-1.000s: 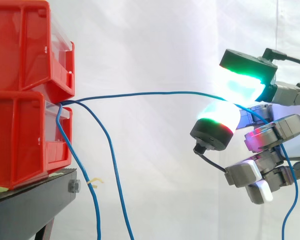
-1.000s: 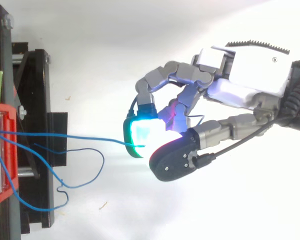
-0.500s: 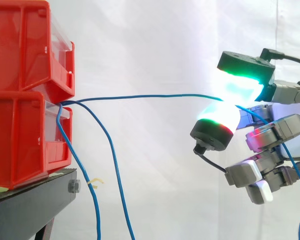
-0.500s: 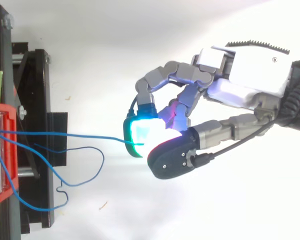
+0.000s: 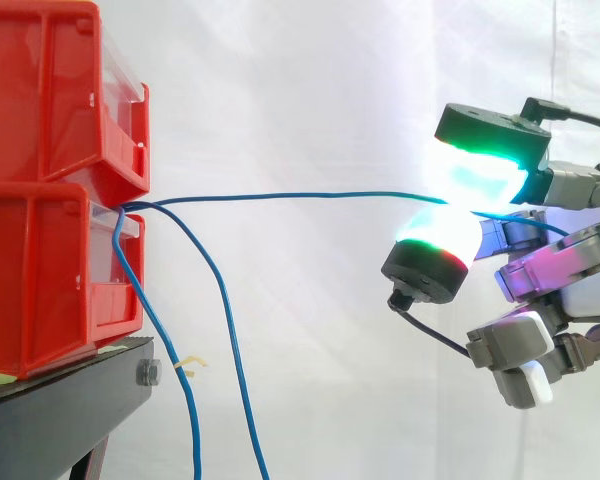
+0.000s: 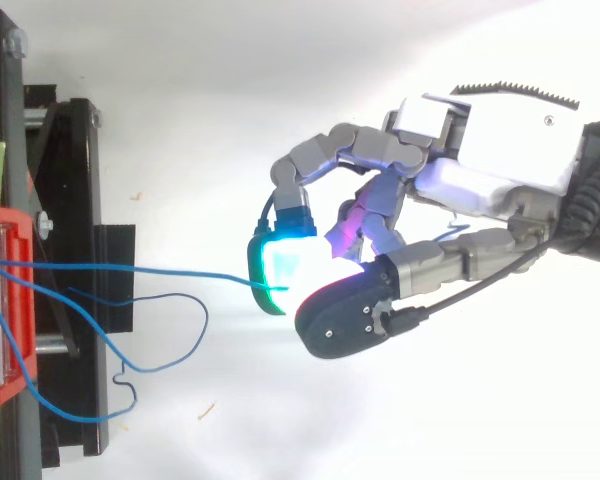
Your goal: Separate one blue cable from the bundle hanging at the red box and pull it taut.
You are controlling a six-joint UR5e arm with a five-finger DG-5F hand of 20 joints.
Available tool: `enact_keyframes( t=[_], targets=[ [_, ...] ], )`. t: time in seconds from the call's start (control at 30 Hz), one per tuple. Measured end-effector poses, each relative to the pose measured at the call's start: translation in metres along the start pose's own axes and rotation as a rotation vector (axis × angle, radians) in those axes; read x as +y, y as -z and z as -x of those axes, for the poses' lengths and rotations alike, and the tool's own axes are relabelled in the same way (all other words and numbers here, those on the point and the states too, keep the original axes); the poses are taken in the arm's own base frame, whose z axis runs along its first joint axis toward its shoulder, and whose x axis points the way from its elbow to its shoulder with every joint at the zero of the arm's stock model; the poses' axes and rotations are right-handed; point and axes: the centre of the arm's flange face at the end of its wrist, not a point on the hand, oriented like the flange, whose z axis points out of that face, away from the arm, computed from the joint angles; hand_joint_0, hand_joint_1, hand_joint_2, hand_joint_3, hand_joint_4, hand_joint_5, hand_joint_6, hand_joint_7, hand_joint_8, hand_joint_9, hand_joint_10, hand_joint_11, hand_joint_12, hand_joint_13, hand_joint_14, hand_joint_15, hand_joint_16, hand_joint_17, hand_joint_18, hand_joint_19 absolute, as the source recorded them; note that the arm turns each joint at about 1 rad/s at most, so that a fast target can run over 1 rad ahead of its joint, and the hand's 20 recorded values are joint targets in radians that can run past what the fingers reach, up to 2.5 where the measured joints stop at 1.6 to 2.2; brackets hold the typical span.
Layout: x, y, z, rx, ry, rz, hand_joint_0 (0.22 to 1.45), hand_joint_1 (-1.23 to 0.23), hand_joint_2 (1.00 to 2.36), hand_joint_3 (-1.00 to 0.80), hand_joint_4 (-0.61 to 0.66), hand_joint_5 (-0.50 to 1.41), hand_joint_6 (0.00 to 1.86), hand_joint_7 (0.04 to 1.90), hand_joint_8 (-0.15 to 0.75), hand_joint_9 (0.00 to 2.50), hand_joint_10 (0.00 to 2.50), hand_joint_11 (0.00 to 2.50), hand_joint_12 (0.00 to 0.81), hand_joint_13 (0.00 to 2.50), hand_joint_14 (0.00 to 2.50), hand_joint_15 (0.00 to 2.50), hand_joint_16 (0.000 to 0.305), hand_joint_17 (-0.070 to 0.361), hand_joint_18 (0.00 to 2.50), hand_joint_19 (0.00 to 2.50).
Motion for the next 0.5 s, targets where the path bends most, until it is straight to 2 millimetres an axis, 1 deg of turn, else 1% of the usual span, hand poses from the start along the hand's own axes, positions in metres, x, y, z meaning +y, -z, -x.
enact_keyframes(
  t=[0.1, 0.13, 0.17, 0.23, 0.3, 0.5],
  targets=[
    [-0.0002, 0.0002, 0.0001, 0.0, 0.001, -0.002, 0.62, -0.67, 1.02, -0.06, 0.03, -0.2, 0.91, 1.23, 0.306, 1.43, 0.75, 2.04, 0.394, 1.13, 0.02, 1.21, 0.052, 0.118, 0.88, 0.82],
    [-0.0003, 0.0003, 0.0001, 0.0, 0.001, -0.003, 0.63, -0.67, 1.03, -0.06, 0.02, -0.21, 0.91, 1.23, 0.294, 1.41, 0.75, 2.07, 0.388, 1.13, 0.02, 1.27, 0.052, 0.116, 0.87, 0.83],
    [-0.0004, 0.0003, 0.0001, 0.0, 0.002, -0.004, 0.63, -0.68, 1.03, -0.06, 0.01, -0.21, 0.91, 1.24, 0.289, 1.39, 0.76, 2.08, 0.373, 1.13, 0.02, 1.32, 0.051, 0.115, 0.87, 0.83],
    [-0.0004, 0.0004, -0.0001, 0.0, 0.002, -0.005, 0.63, -0.68, 1.03, -0.05, 0.01, -0.2, 0.91, 1.24, 0.285, 1.35, 0.83, 2.06, 0.371, 1.15, 0.02, 1.43, 0.051, 0.115, 0.87, 0.85],
    [-0.0005, 0.0006, -0.0002, 0.001, 0.003, -0.006, 0.63, -0.68, 1.03, -0.05, 0.01, -0.2, 0.91, 1.25, 0.292, 1.33, 0.86, 2.03, 0.375, 1.15, 0.02, 1.48, 0.051, 0.115, 0.87, 0.87],
    [-0.0006, 0.0007, -0.0002, 0.0, 0.009, -0.007, 0.63, -0.68, 1.03, -0.04, 0.0, -0.2, 0.91, 1.25, 0.293, 1.33, 0.87, 2.0, 0.373, 1.15, 0.01, 1.52, 0.052, 0.117, 0.88, 0.88]
  ],
)
